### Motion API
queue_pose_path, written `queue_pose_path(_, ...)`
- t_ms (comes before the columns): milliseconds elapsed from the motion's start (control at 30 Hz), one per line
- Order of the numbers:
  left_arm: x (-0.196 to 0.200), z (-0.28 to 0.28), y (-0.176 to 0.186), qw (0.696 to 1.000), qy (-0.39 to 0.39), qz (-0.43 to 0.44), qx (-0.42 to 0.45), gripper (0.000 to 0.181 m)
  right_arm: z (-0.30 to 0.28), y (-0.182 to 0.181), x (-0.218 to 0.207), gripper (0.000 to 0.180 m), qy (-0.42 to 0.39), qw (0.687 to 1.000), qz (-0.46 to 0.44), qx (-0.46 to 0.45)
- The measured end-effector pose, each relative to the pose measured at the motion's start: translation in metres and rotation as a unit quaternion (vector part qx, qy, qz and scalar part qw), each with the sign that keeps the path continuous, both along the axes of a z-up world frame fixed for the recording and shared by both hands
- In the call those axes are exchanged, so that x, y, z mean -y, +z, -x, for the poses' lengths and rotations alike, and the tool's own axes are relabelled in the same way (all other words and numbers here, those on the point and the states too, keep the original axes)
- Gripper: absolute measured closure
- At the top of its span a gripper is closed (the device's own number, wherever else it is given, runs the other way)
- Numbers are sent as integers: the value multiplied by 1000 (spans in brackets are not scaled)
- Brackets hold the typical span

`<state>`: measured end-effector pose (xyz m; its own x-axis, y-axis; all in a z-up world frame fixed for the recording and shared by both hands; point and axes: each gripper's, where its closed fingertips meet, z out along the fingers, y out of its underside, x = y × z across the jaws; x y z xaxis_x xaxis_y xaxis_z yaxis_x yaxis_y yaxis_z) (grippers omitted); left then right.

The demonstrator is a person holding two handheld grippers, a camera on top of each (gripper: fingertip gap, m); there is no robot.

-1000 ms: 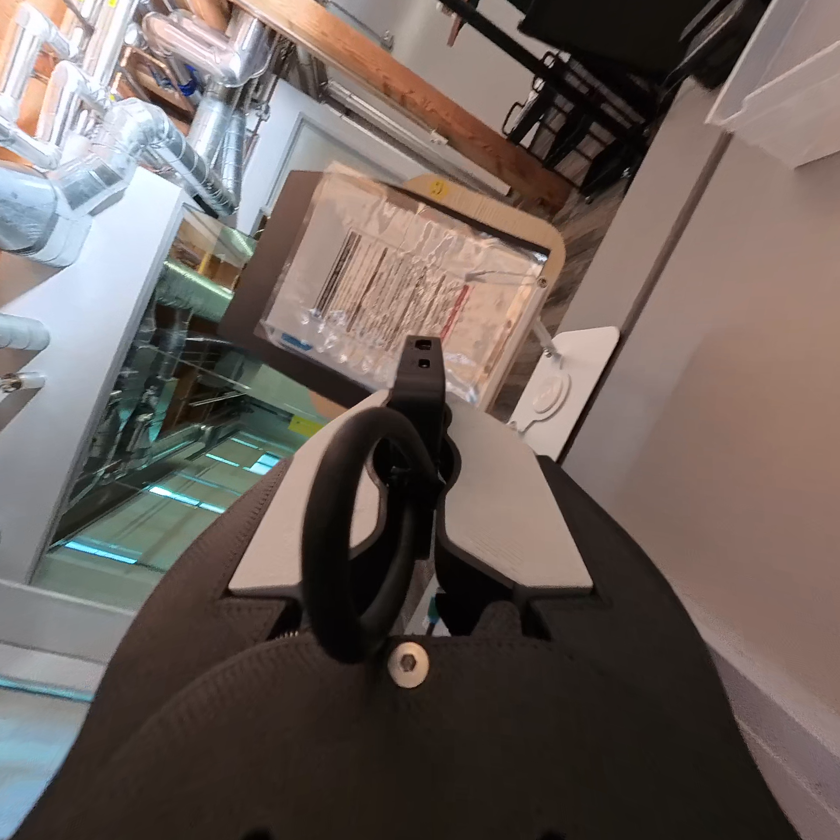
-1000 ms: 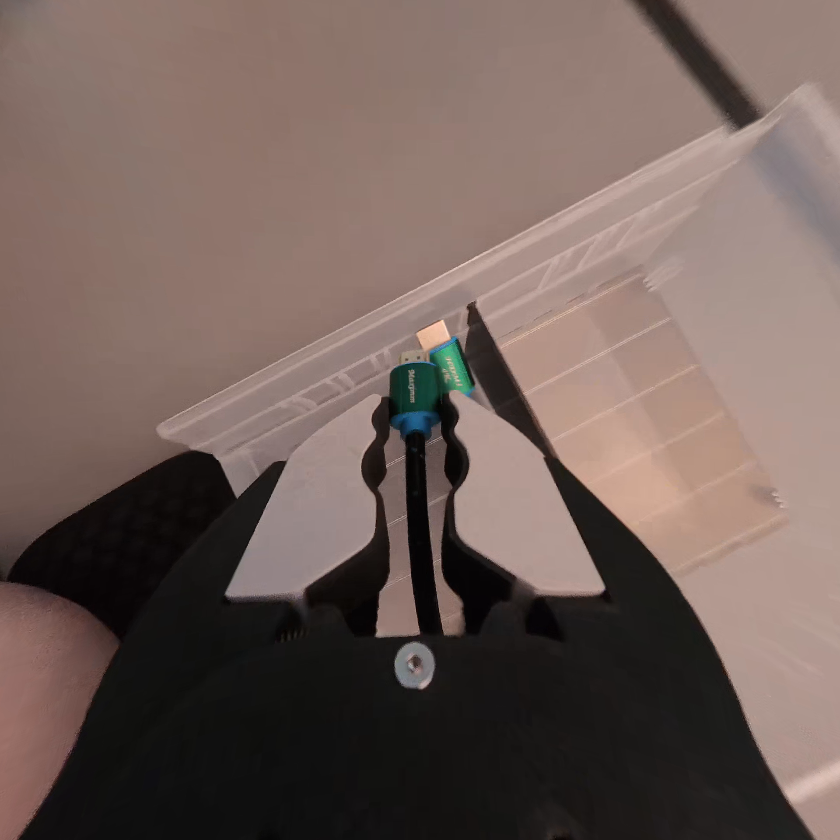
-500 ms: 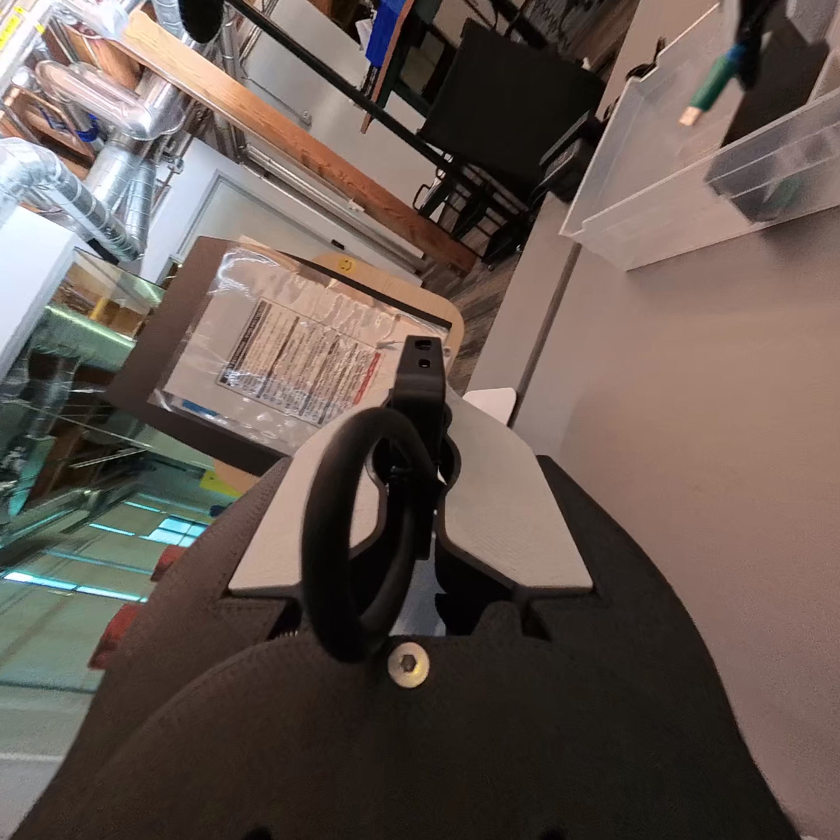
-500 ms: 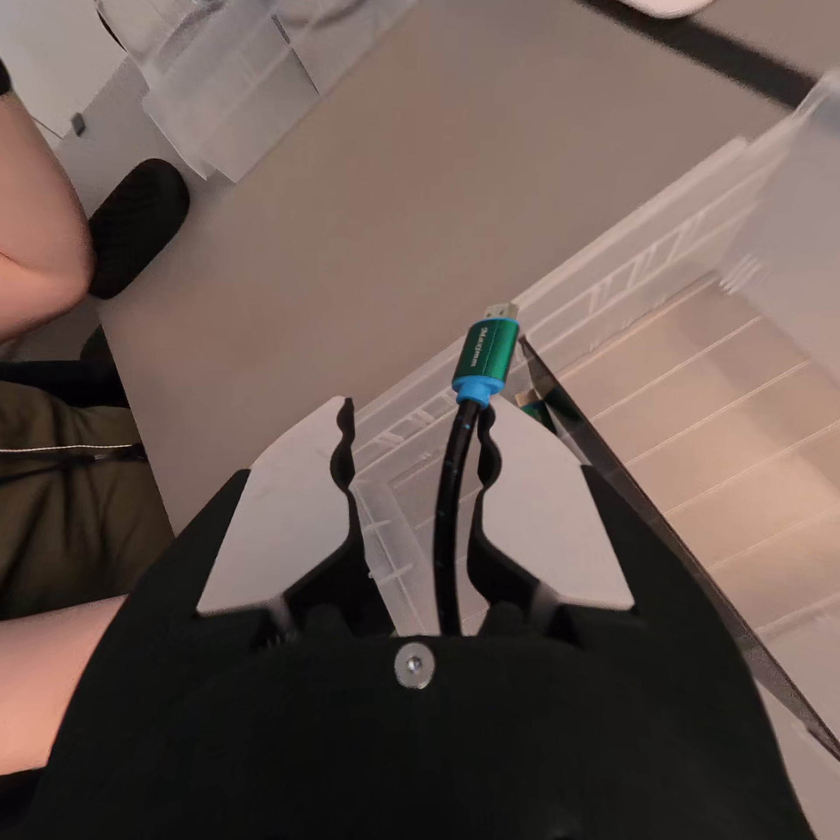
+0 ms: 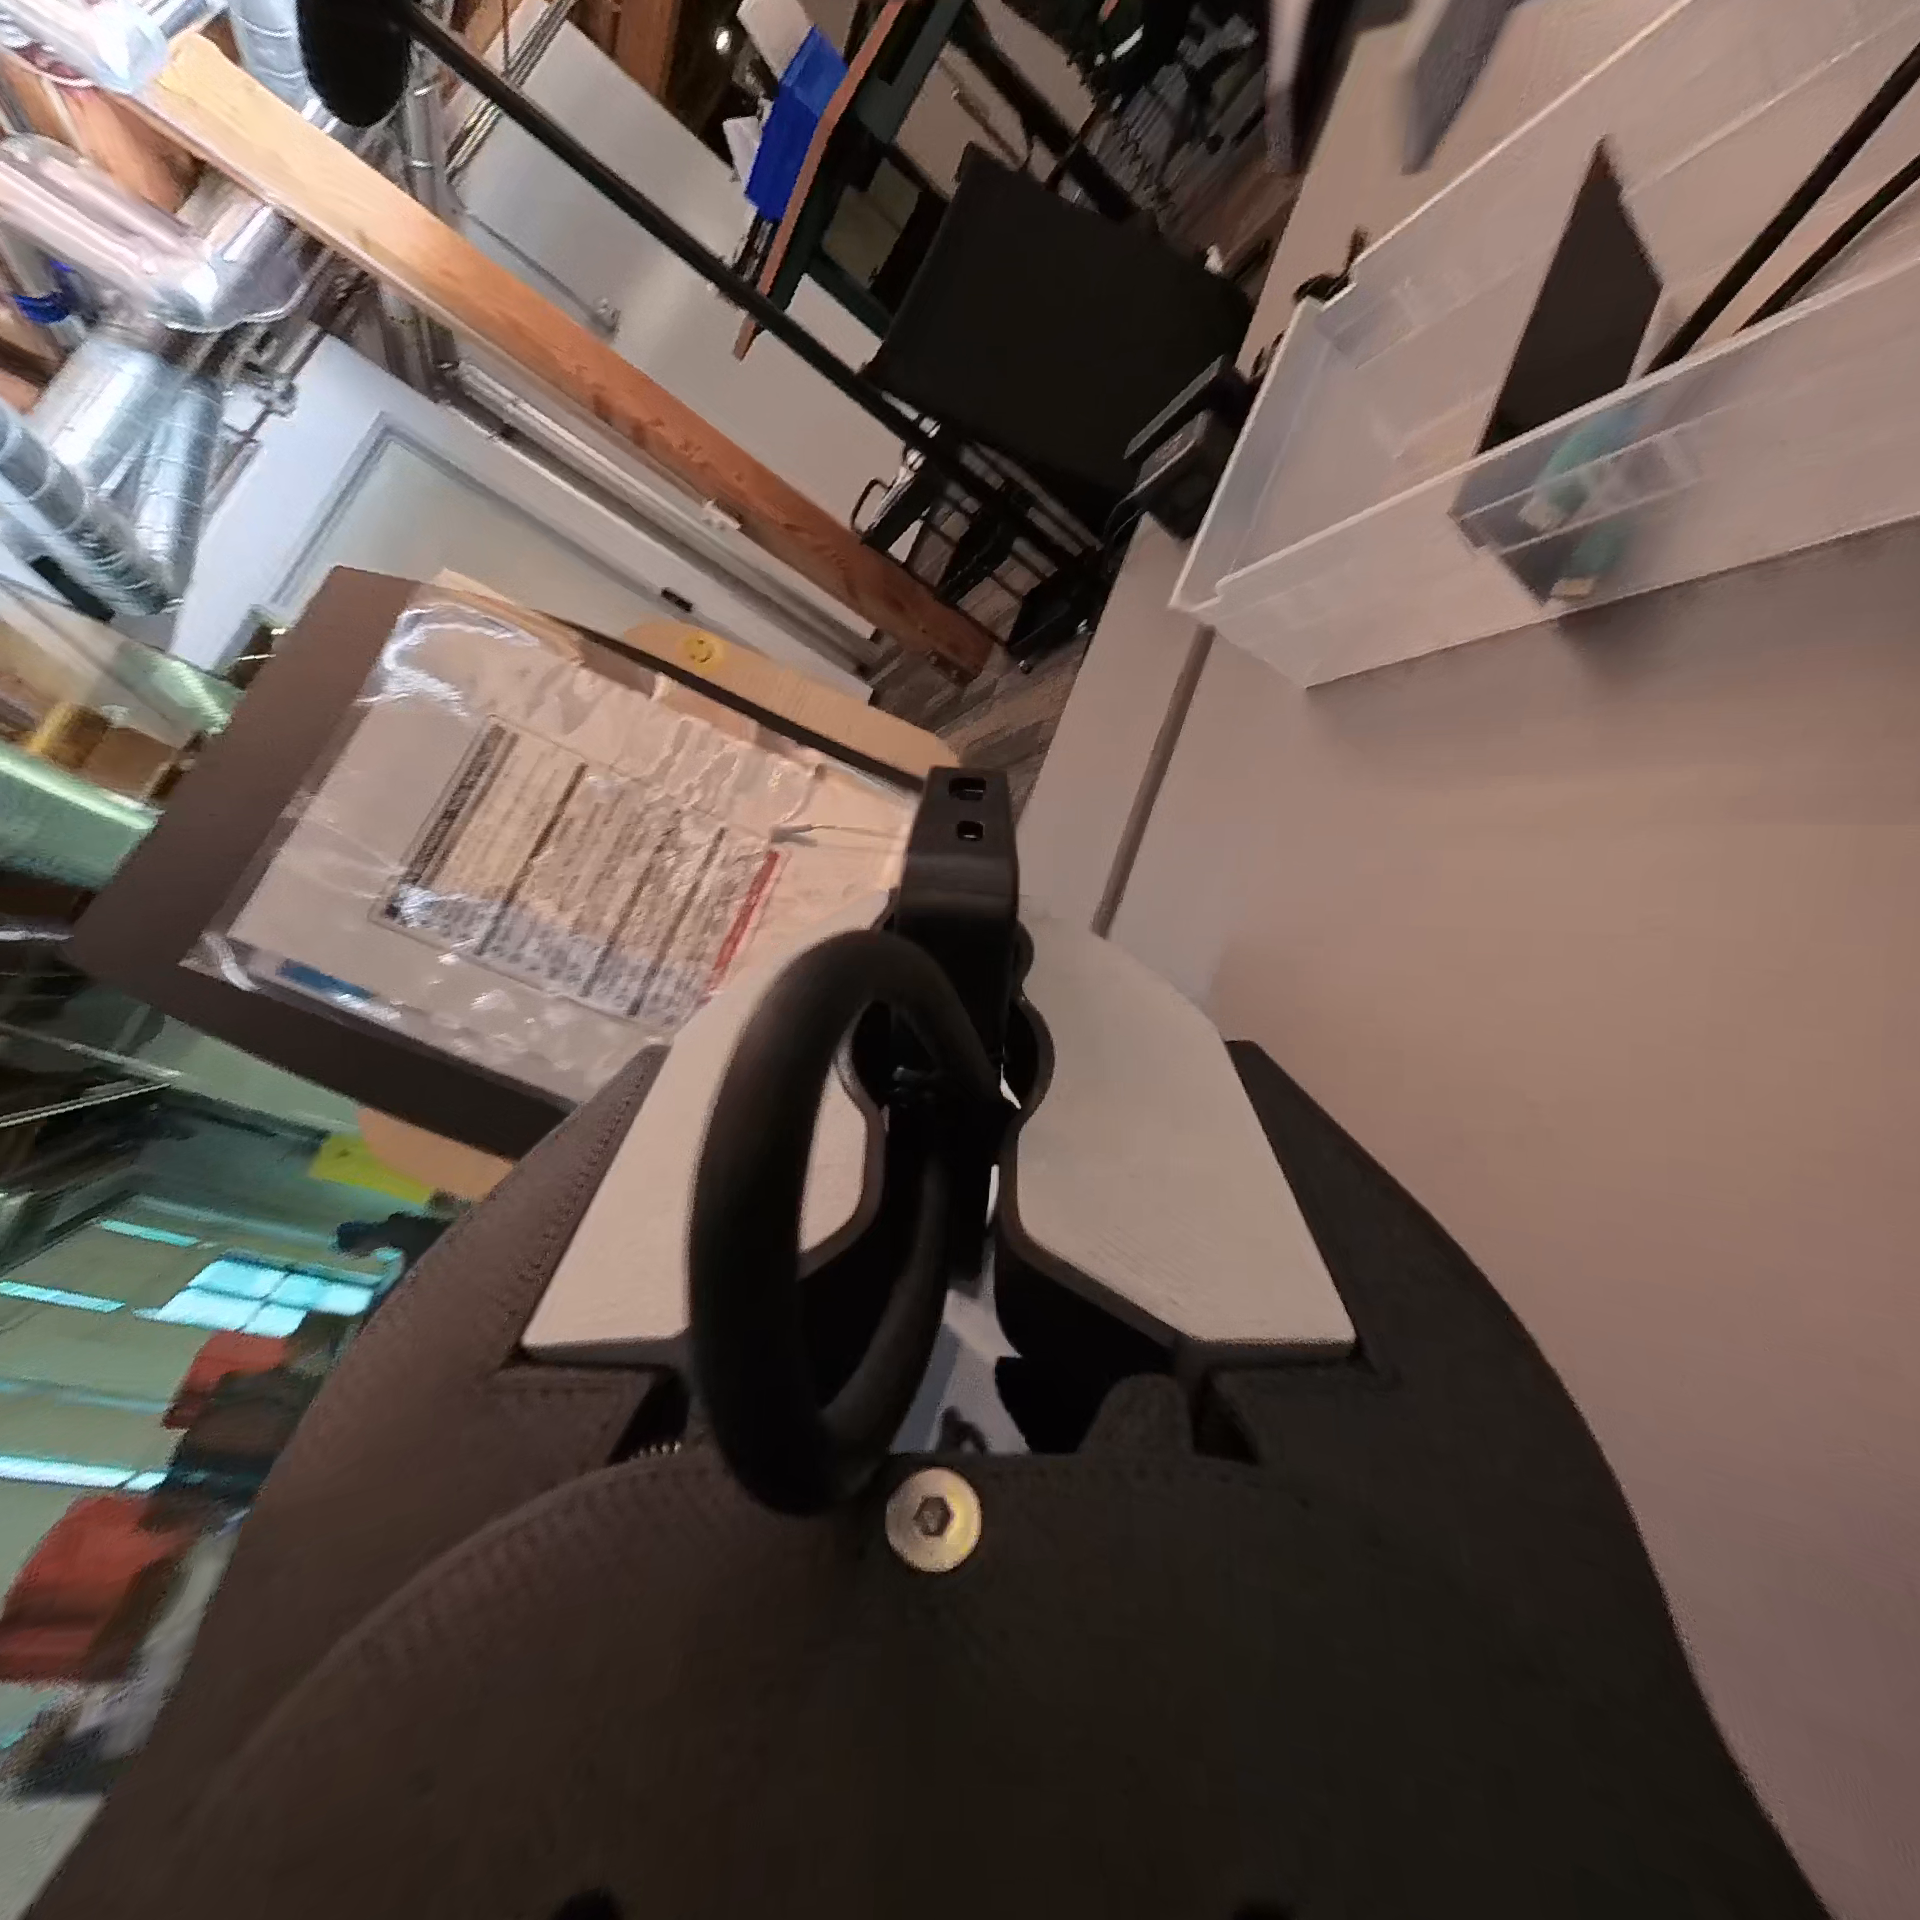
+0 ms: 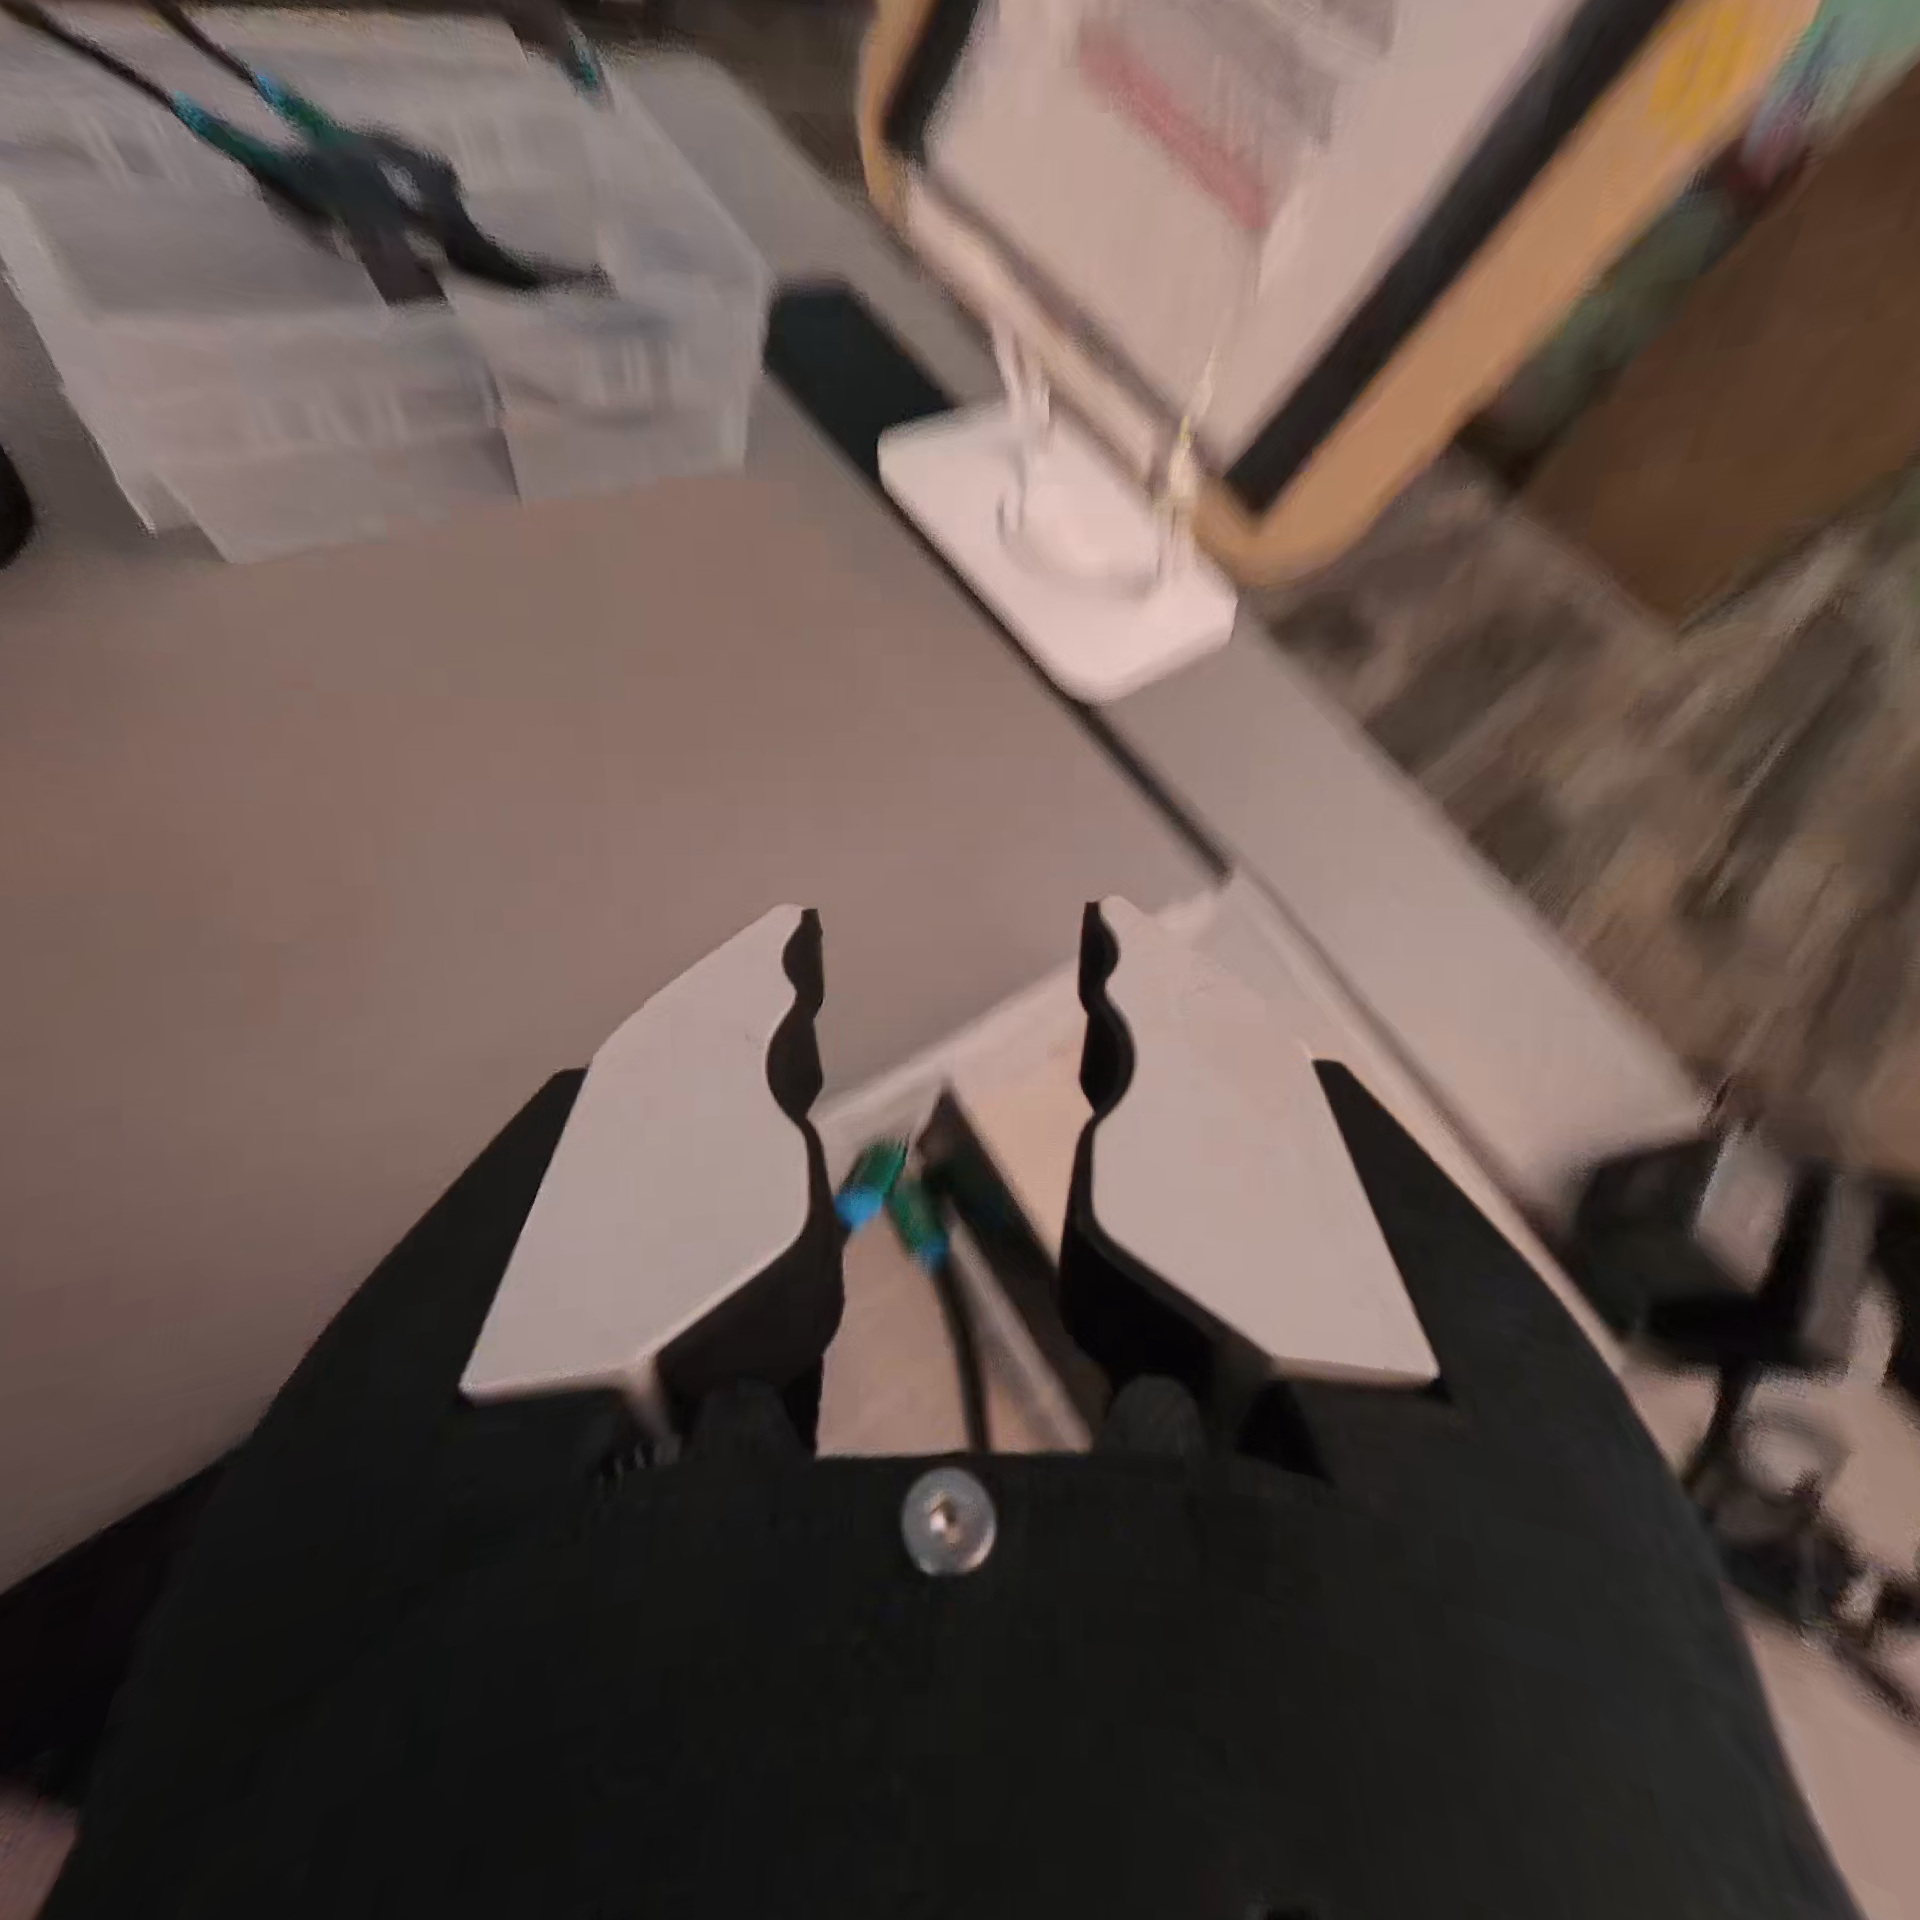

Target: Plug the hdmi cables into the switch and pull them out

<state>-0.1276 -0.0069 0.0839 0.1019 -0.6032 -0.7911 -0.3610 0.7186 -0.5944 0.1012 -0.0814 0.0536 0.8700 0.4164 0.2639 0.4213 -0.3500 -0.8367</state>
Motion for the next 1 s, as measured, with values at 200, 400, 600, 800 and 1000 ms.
queue_pose_path(200, 37, -7, -5, 988, -118, 101, -2, 168, 134, 52, -13, 138, 210, 955, -193, 82)
queue_pose_path(400, 46, -11, -20, 988, -119, 77, -53, 167, 236, 38, -13, 150, 309, 912, -219, 158)
queue_pose_path(600, 55, -16, -37, 986, -128, 49, -93, 167, 249, 17, -17, 165, 317, 914, -173, 188)
queue_pose_path(800, 30, -17, -22, 997, -51, 42, -43, 130, 189, 21, -31, 165, 232, 934, -146, 230)
queue_pose_path(1000, 14, 11, 2, 995, -37, 92, -6, 125, -35, -22, -46, 165, -33, 980, -48, 192)
